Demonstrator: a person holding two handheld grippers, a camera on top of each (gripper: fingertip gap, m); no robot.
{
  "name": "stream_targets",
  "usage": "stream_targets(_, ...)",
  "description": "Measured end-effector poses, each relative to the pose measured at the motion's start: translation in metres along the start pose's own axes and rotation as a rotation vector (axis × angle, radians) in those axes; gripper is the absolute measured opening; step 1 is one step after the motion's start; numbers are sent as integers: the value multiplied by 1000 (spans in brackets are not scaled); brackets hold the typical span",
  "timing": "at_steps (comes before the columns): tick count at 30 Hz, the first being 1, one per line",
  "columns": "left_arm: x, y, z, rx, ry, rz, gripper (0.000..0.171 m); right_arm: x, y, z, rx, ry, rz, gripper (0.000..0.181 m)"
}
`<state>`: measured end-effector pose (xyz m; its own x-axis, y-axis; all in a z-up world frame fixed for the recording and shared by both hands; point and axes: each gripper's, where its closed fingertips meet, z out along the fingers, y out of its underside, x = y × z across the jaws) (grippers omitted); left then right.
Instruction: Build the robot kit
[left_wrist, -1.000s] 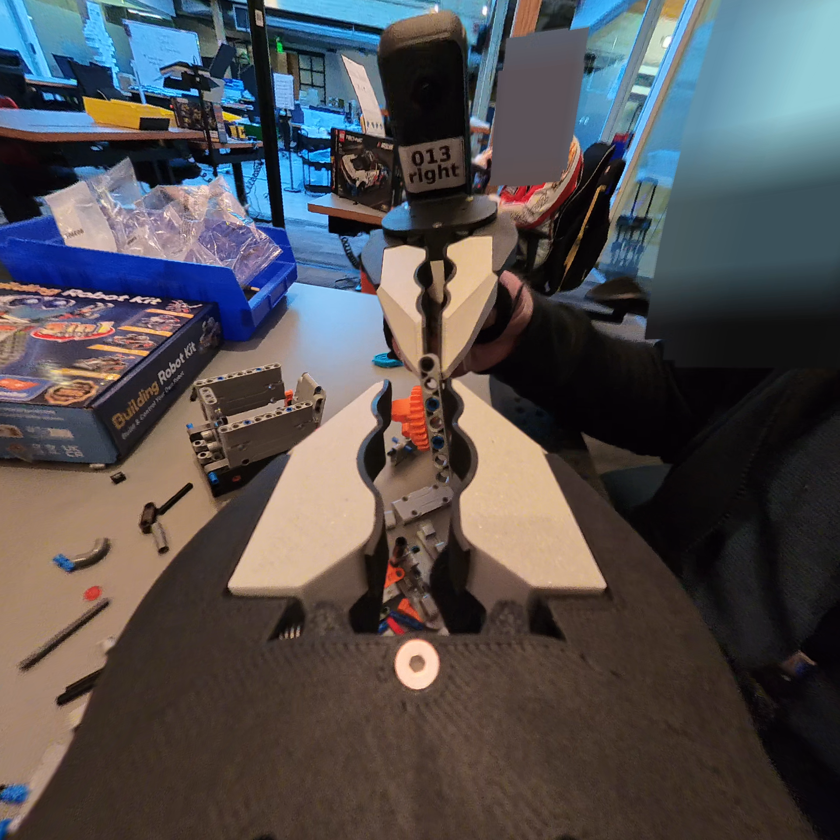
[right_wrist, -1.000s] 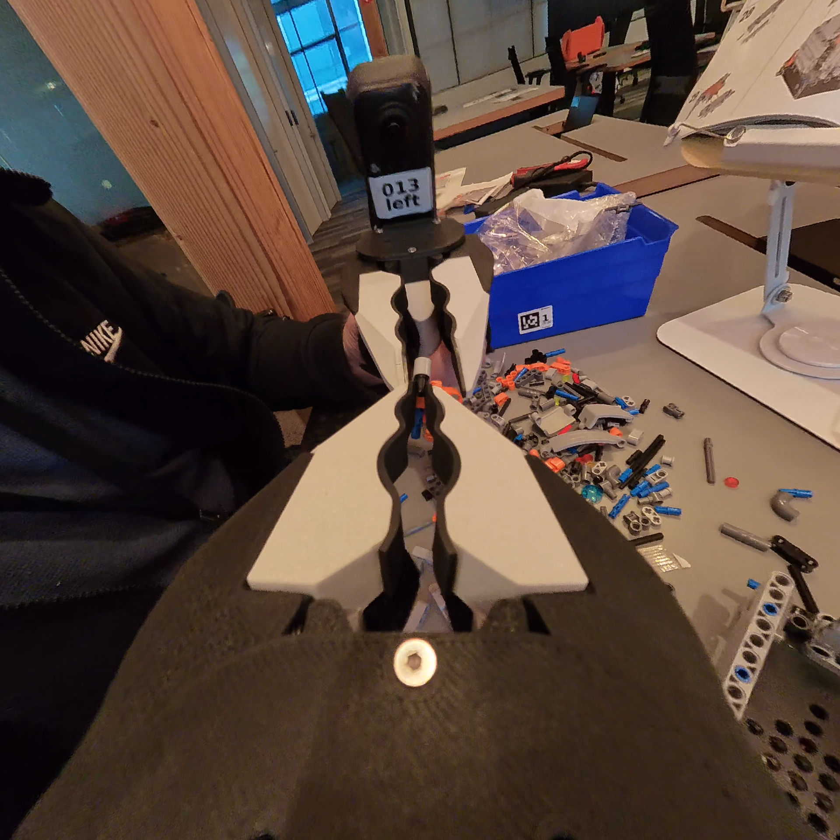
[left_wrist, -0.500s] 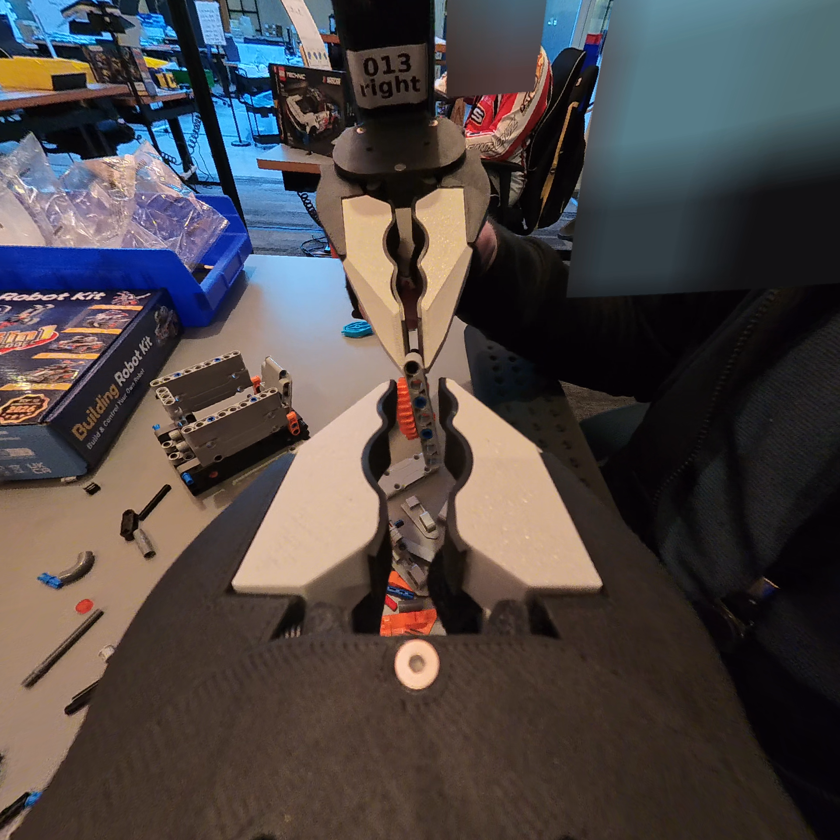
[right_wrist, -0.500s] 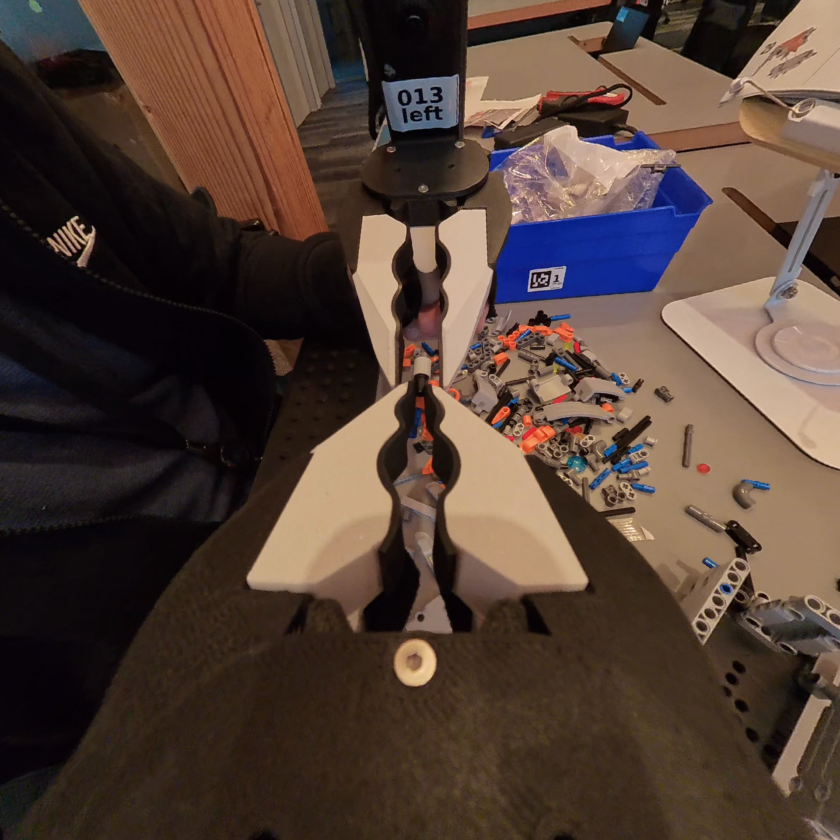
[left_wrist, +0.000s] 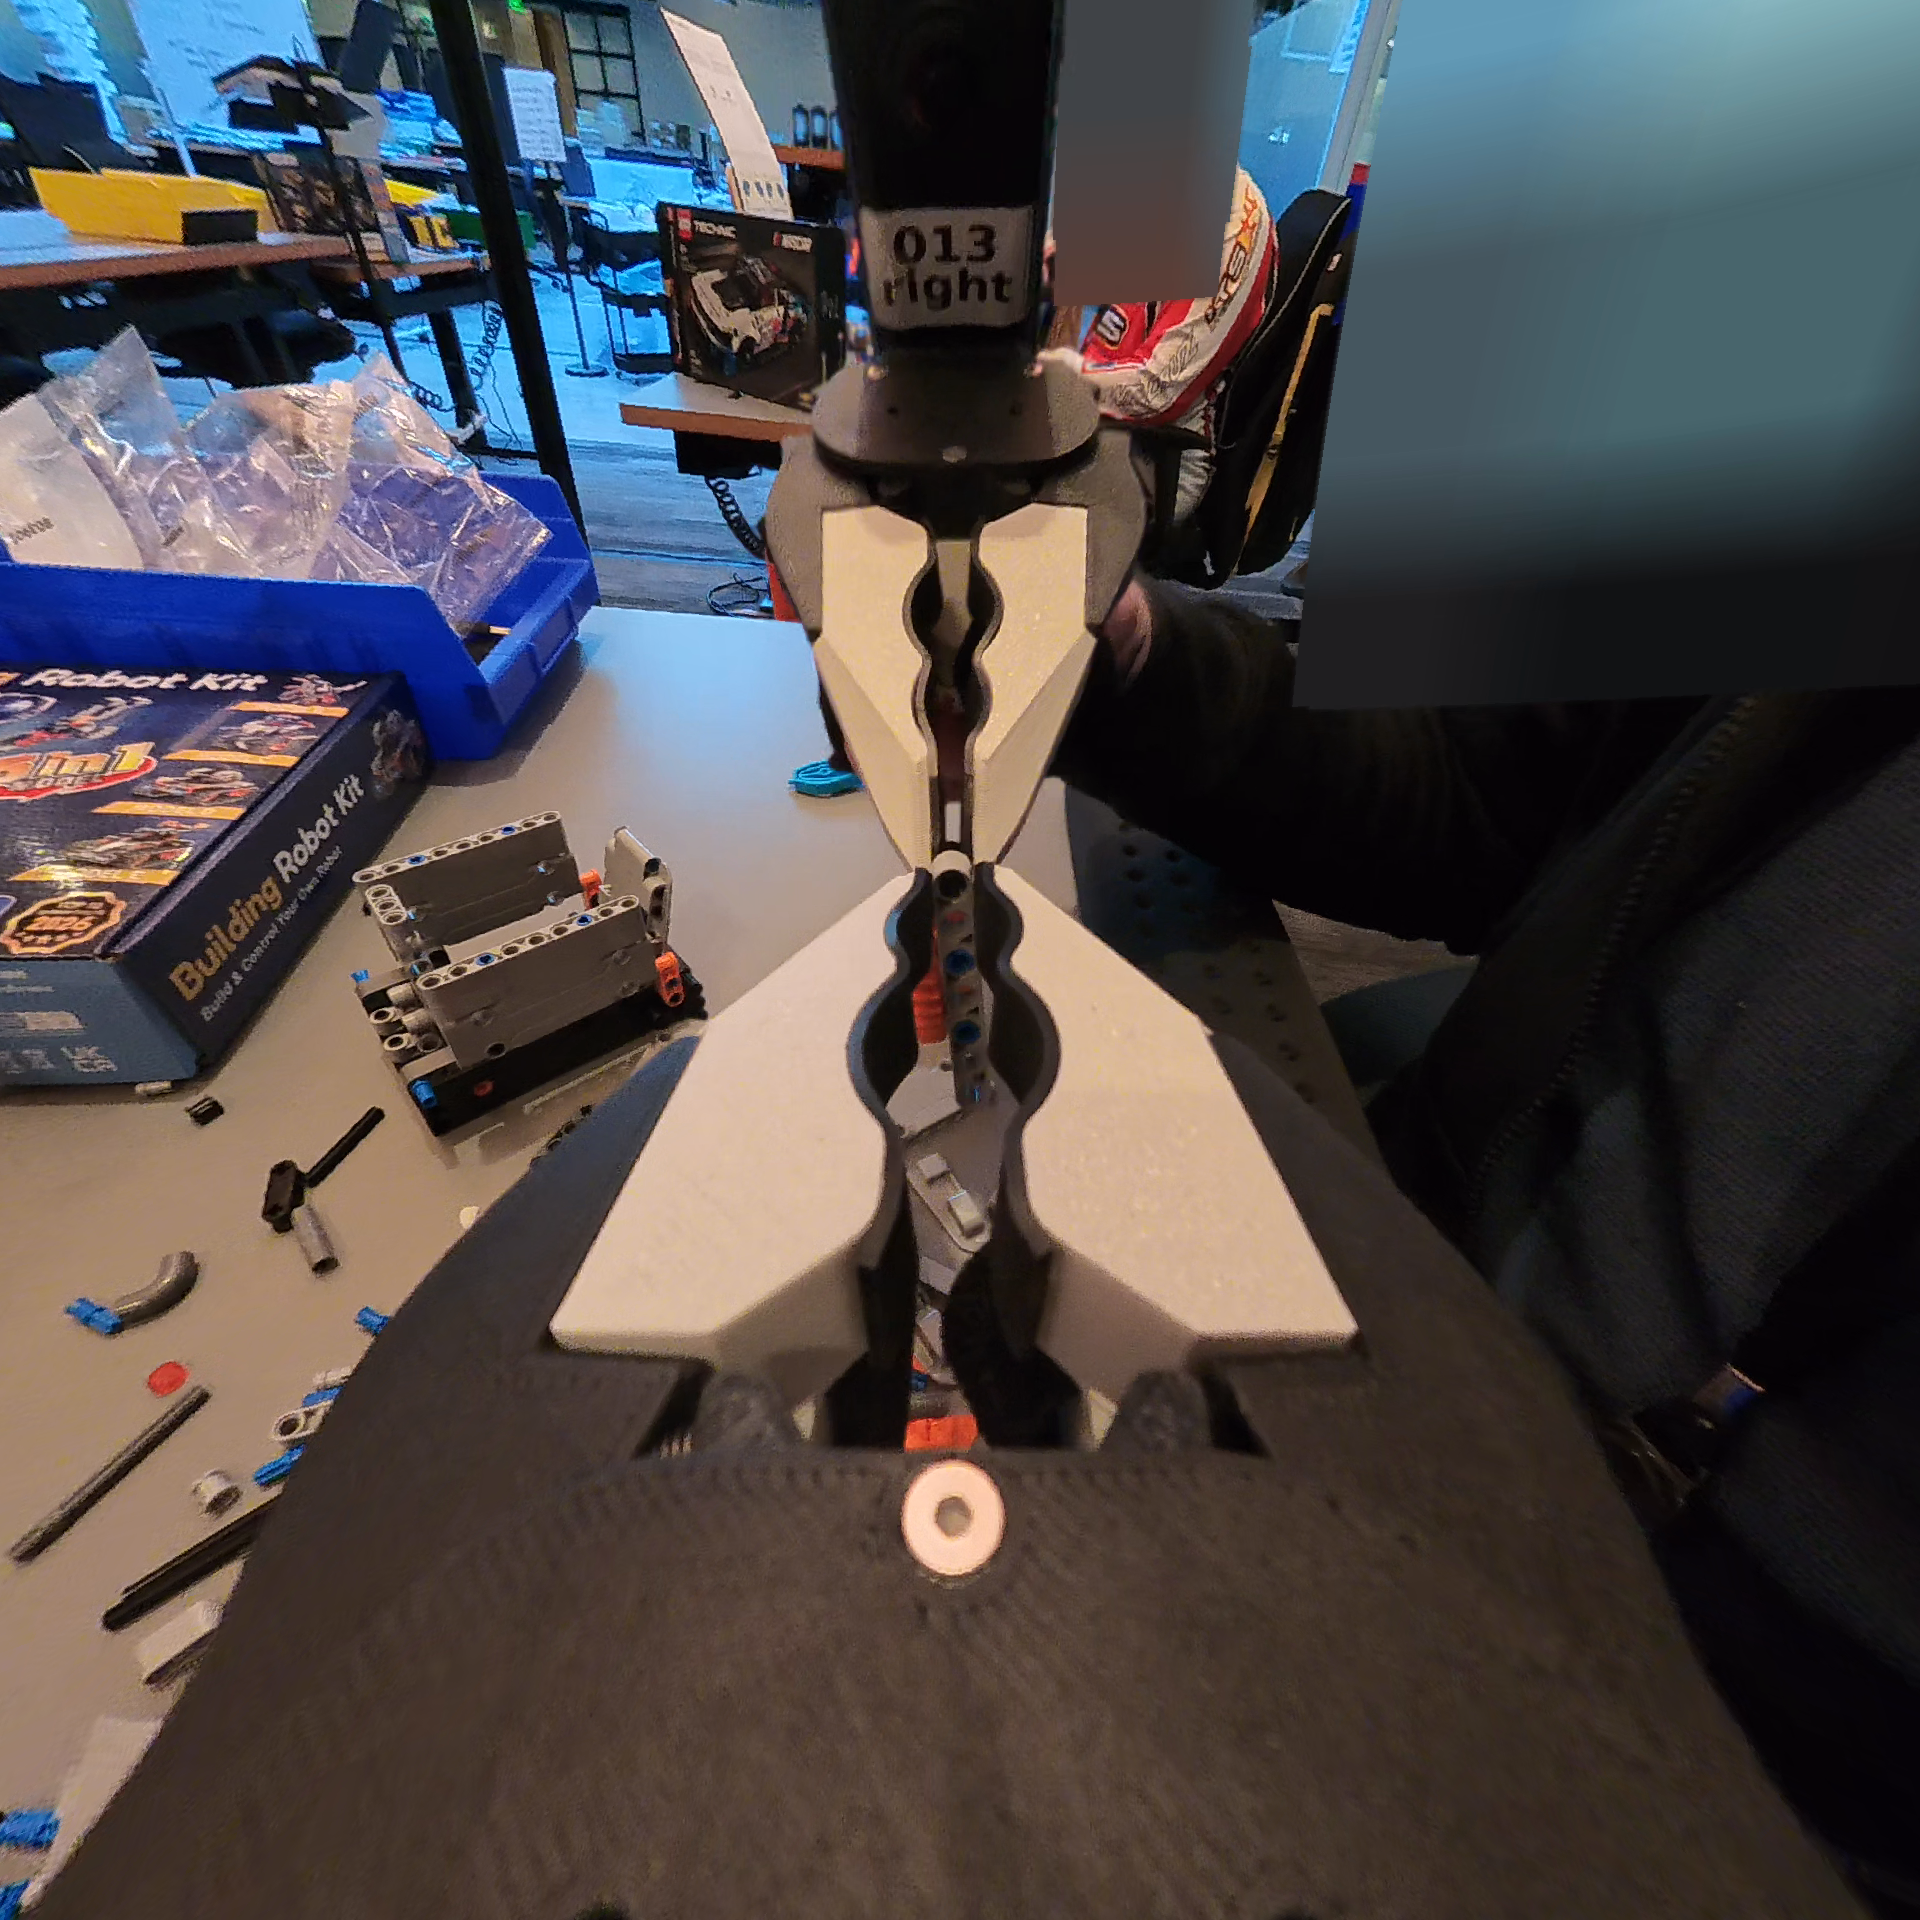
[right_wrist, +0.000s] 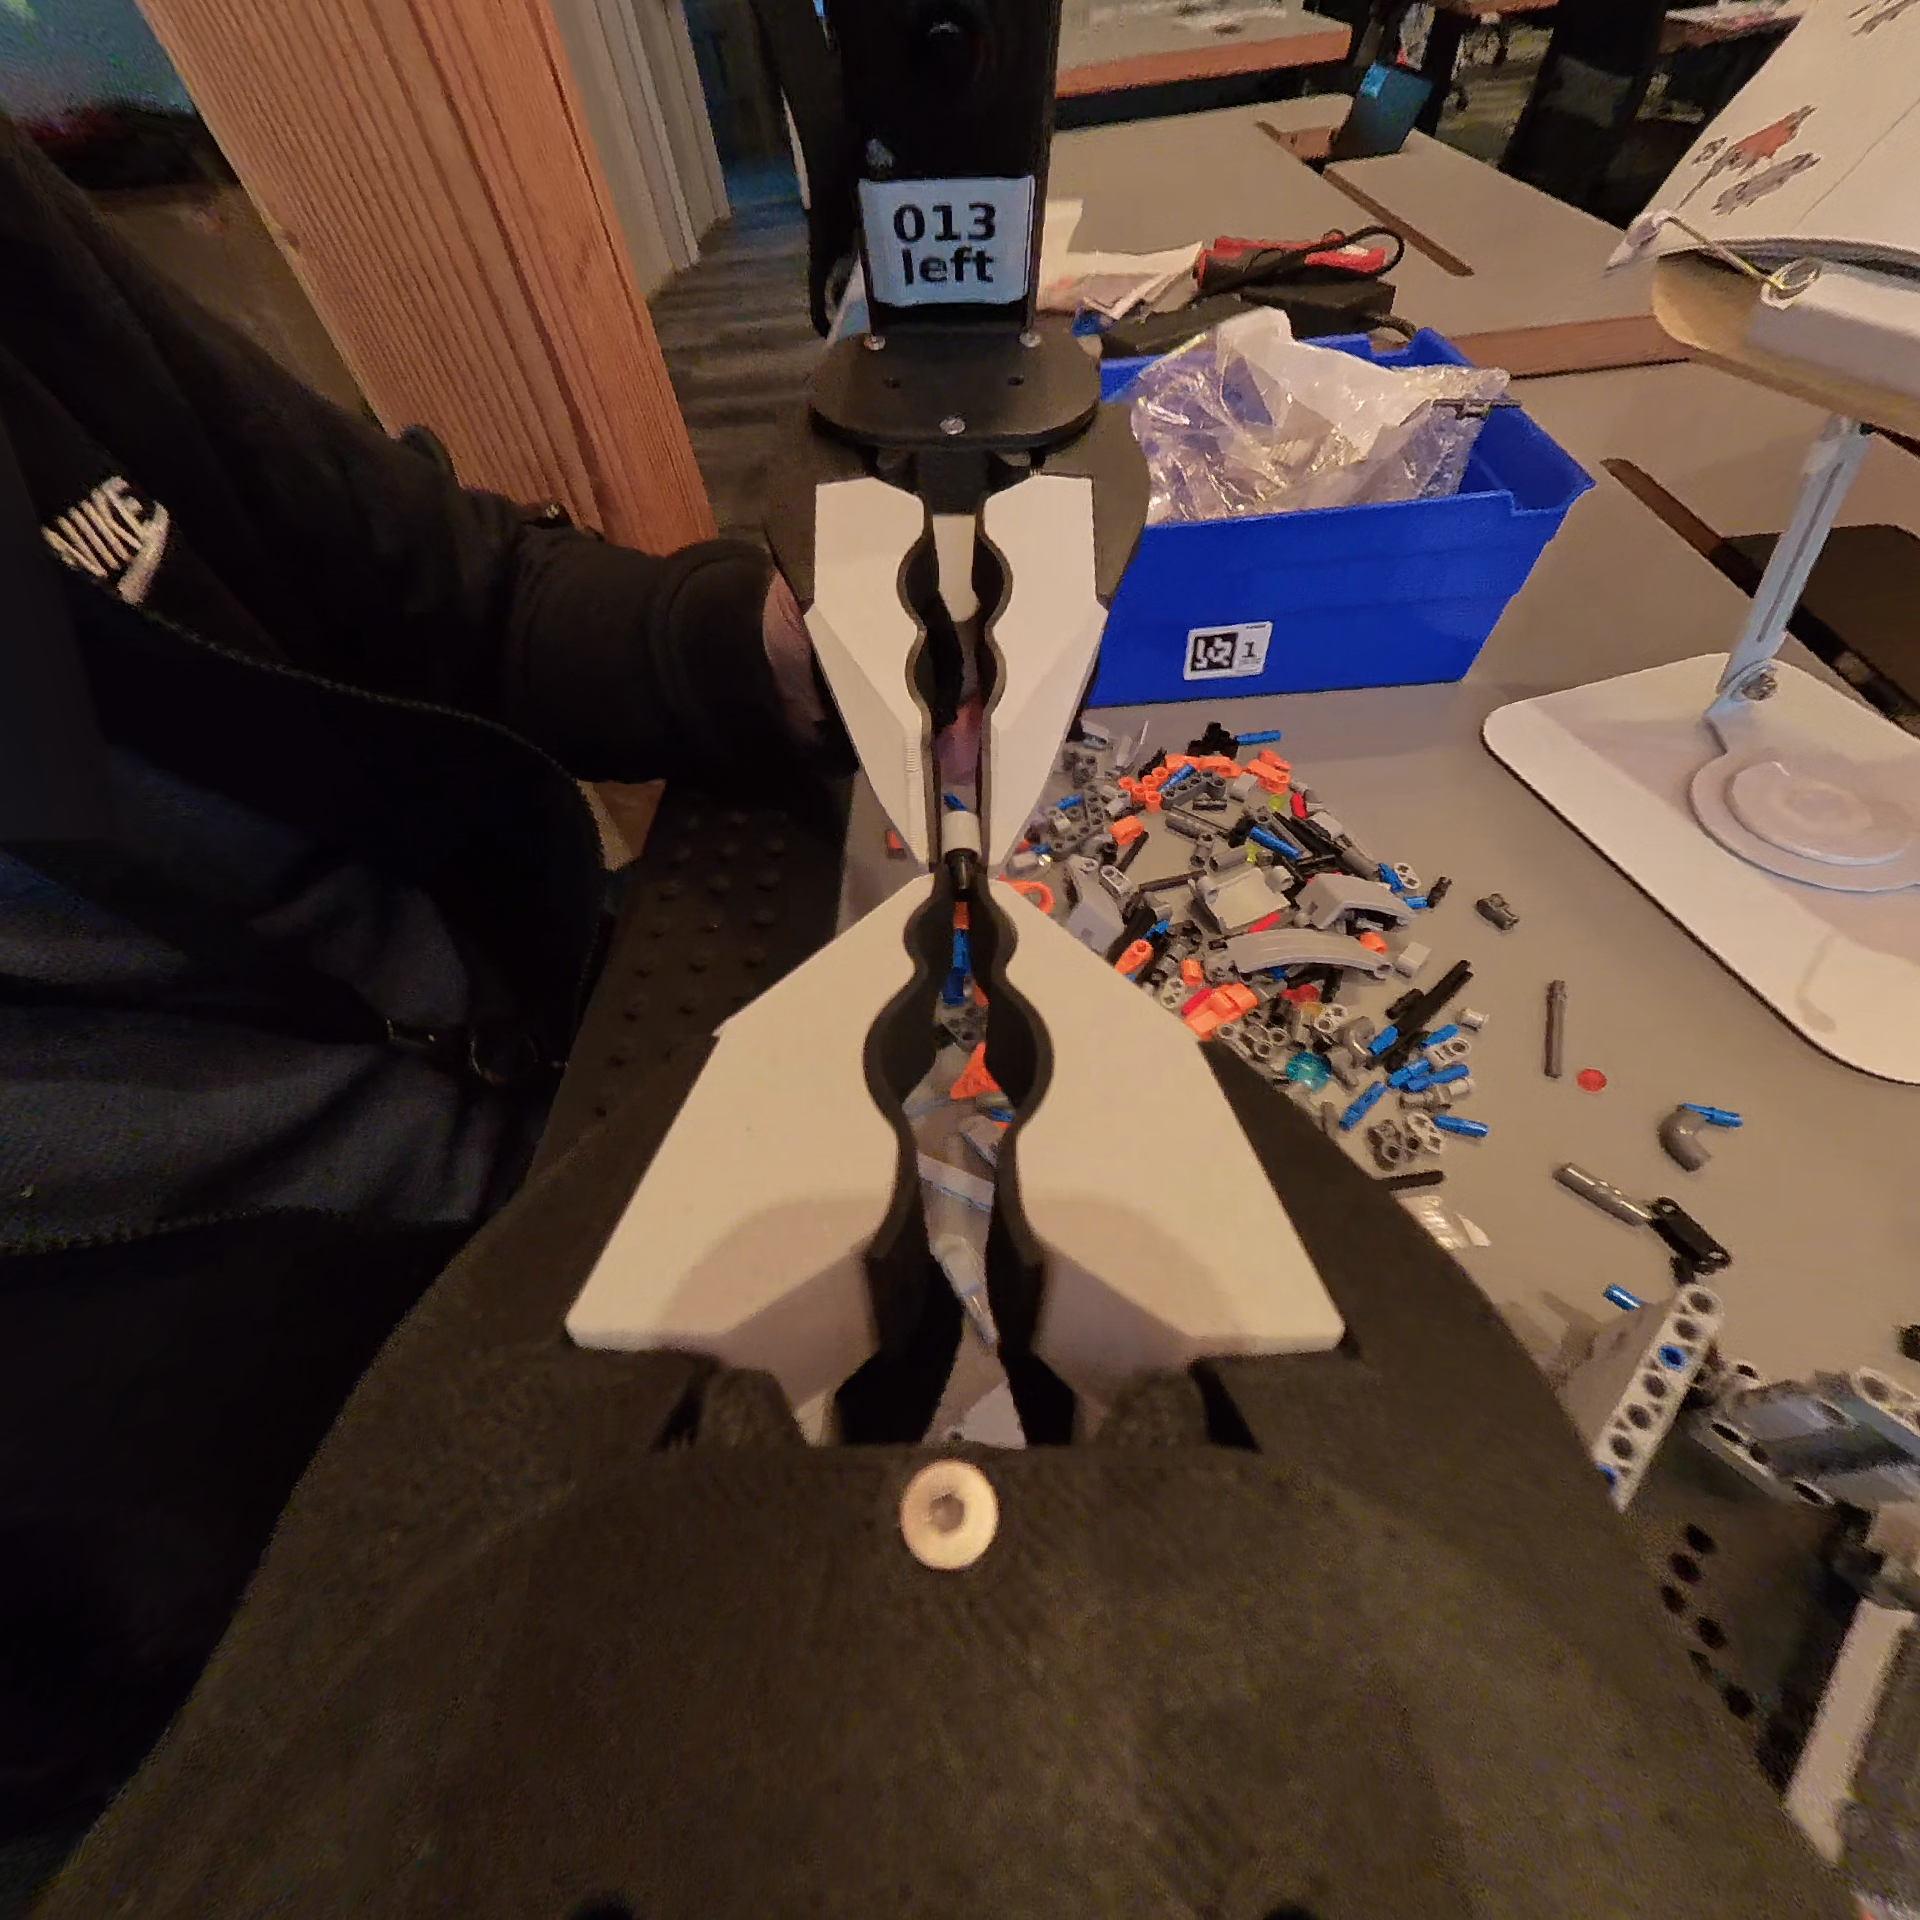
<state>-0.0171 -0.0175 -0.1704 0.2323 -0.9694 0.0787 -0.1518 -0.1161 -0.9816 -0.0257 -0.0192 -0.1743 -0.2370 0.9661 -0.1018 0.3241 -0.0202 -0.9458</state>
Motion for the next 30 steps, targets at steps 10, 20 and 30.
stream_targets(10, -17, 10, -27, 15, -67, -108, 5, 22, 22, -31, 19, 80, 60, 1)
stream_targets(20, 15, 98, -5, -419, 92, -237, 5, 18, 77, -10, -217, 65, 75, 2)
stream_targets(30, 22, 132, 10, -543, 102, -248, 5, 14, 80, -2, -210, 26, 73, 2)
